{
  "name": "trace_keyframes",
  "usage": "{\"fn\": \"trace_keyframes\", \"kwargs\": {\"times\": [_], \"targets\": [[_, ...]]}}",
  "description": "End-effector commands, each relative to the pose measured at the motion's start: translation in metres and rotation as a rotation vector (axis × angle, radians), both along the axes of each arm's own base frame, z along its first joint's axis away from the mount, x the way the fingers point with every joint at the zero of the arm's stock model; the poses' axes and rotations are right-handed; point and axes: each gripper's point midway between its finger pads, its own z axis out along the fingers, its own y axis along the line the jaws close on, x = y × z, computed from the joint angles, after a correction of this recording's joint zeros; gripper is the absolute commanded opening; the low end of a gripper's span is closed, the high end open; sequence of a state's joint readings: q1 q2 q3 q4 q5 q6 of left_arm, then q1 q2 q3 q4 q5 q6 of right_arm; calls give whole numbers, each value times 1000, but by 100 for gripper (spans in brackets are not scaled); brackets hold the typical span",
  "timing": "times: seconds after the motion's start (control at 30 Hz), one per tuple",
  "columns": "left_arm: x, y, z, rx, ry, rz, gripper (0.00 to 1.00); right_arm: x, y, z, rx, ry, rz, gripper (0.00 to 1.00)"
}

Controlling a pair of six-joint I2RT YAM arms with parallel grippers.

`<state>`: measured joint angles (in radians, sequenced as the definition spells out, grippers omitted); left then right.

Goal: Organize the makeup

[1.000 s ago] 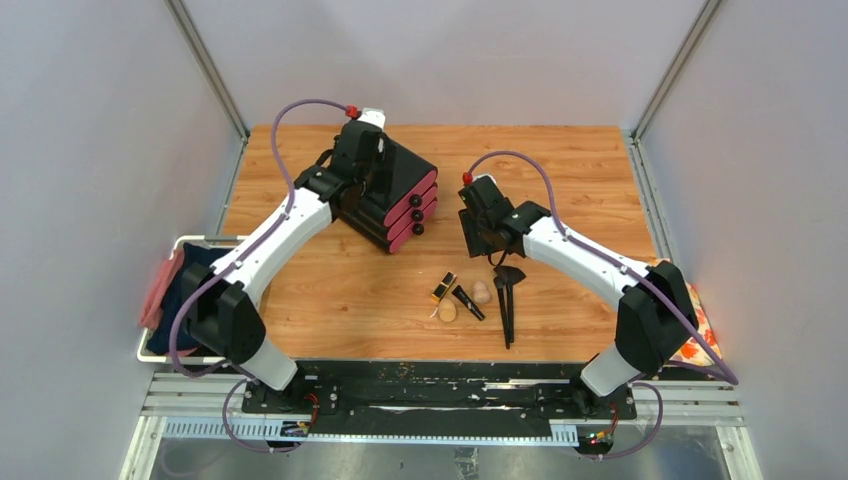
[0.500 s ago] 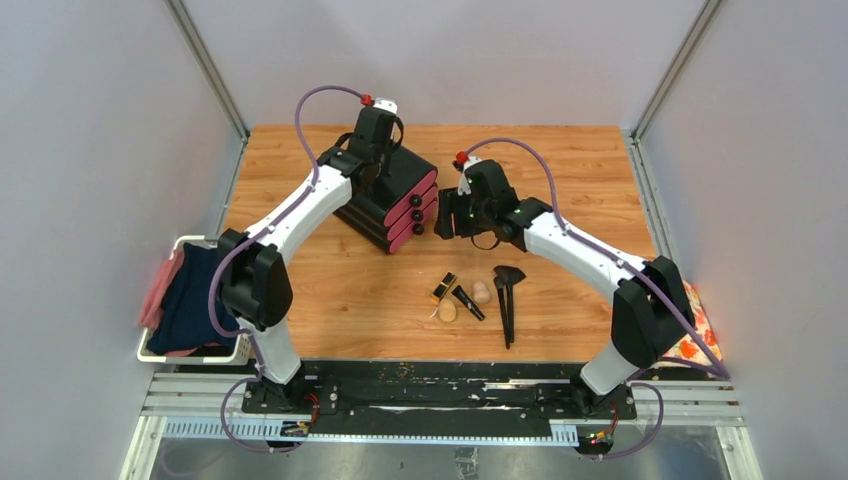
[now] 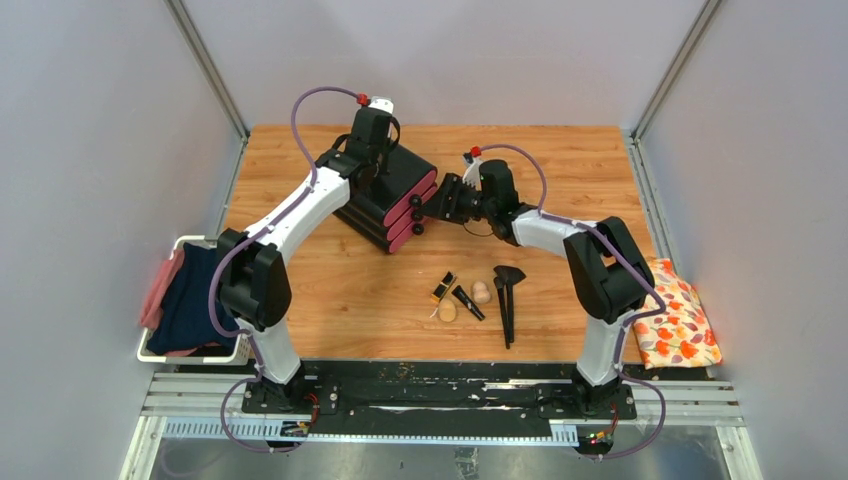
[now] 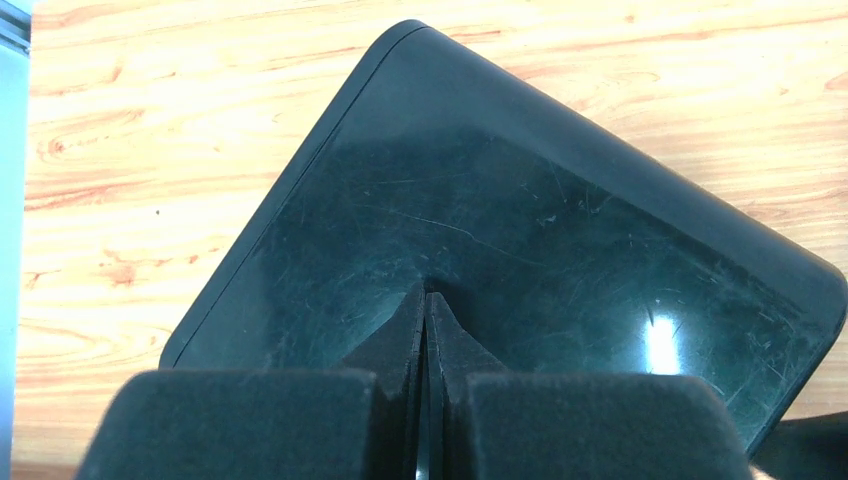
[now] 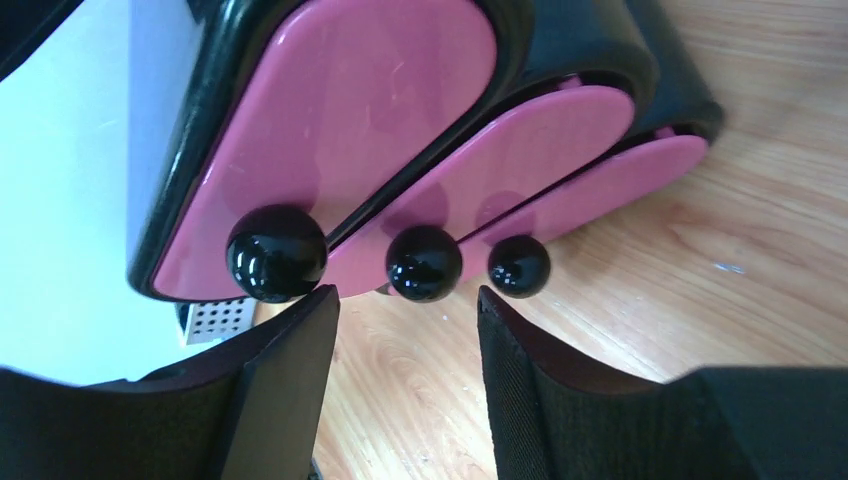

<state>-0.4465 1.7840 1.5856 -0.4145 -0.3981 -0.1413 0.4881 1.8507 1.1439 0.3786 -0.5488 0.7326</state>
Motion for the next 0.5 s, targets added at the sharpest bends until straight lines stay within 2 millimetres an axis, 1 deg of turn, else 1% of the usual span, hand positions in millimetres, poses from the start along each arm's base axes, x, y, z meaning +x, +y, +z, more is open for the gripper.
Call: {"fn": "trace_keyframes", "kwargs": {"times": [0.0, 0.17, 0.27, 0.37, 0.47], "targets": [[-18, 5, -33, 28, 114, -16, 0, -5, 15, 36, 201, -74, 70, 57], [-18, 4, -34, 22, 114, -21, 0, -12, 16, 46, 320, -112, 93, 58], [-19, 4, -36, 20, 120, -21, 0, -14, 17, 49, 354, -102, 104, 58], [-19, 4, -39, 21, 124, -20, 0, -11, 16, 47, 338, -104, 96, 58], [-19, 3, -42, 17, 130, -21, 0, -6, 22, 47, 343, -84, 114, 58]]}}
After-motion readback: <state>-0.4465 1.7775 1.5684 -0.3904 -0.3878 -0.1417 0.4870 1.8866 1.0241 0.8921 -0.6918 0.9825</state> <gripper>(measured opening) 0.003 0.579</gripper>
